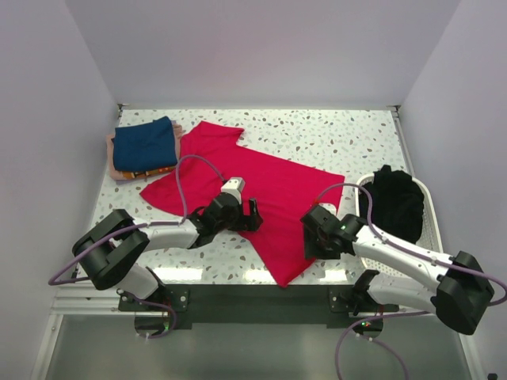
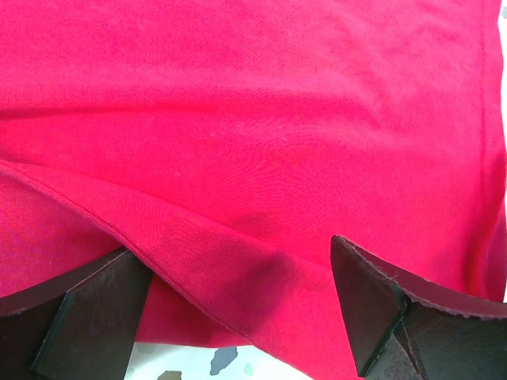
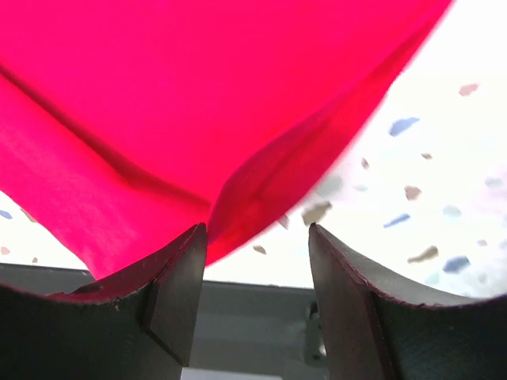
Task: Fold and stack the t-shirts
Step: Fold the tshirt
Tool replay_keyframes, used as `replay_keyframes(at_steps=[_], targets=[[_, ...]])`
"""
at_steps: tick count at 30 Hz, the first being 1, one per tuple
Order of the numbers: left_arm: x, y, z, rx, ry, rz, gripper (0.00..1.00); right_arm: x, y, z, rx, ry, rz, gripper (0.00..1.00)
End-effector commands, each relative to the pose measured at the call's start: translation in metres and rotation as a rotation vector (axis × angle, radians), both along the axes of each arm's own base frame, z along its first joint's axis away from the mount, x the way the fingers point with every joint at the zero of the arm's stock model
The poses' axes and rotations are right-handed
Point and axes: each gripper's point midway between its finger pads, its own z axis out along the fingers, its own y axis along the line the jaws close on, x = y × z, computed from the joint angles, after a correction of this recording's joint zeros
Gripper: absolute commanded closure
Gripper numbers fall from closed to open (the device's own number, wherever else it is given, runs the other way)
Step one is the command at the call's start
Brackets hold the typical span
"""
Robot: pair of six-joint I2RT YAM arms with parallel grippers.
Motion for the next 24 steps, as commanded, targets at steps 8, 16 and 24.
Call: replay_keyframes(at_steps=[8, 16, 24], targets=[[-0.031, 0.028, -0.045, 0.129, 0.134, -0.018, 0.03, -0.014, -0.024, 0.010, -0.082, 0.045, -0.056, 0.43], [-0.032, 0.027, -0.045, 0.125, 0.136, -0.016, 0.03, 0.002, -0.014, 0.045, -0.063, -0.018, -0.038, 0.44], [-0.032, 0.027, -0.048, 0.133, 0.143, -0.019, 0.03, -0.015, 0.044, 0.058, 0.110, 0.013, 0.129, 0.50]])
